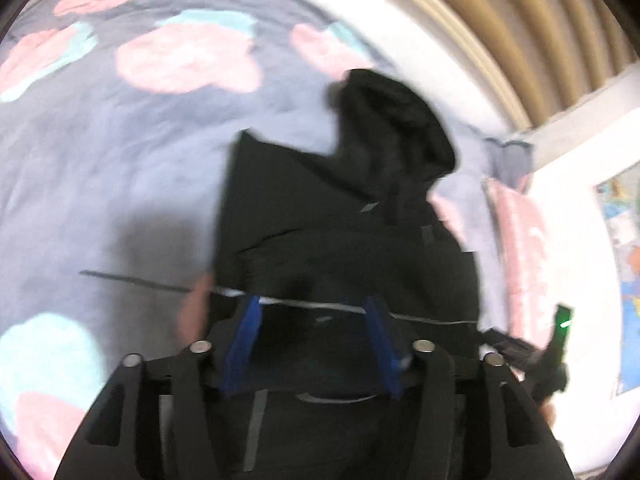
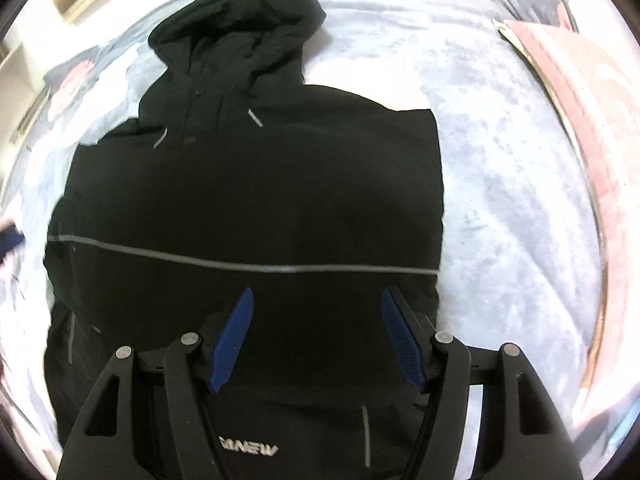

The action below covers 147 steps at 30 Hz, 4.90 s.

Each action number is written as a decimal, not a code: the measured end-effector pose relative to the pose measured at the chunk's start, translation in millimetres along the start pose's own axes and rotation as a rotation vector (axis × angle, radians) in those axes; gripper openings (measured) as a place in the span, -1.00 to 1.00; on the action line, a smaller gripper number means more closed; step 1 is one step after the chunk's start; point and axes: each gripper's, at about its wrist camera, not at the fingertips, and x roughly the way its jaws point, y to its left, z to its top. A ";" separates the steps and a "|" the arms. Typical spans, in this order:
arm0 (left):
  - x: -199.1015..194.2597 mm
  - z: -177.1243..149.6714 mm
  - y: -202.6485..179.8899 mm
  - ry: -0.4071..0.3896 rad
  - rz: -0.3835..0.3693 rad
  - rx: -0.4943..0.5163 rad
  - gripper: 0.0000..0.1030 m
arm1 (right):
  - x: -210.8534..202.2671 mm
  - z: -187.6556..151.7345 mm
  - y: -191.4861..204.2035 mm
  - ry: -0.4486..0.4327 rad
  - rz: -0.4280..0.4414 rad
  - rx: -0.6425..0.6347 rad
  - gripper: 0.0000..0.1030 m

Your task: Fold large clothes

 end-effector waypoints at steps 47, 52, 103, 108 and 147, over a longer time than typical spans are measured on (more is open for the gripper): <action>220.9 270.0 -55.1 -0.087 0.175 0.055 -0.78 | 91.7 301.9 -39.4 -0.171 0.208 0.184 -0.89; 169.4 235.0 -44.5 -0.119 0.080 0.092 -0.72 | 75.6 268.7 -35.2 -0.239 0.211 0.121 -0.89; 266.0 223.6 -33.4 -0.073 0.138 0.152 0.03 | 202.9 361.7 122.9 -0.034 0.105 -0.241 0.07; 268.2 219.3 -26.7 -0.100 0.111 0.164 0.05 | 204.1 352.1 116.9 -0.078 0.087 -0.244 0.08; 245.4 293.9 -51.2 0.113 -0.040 0.290 0.54 | 166.8 367.3 0.6 -0.021 0.372 -0.123 0.63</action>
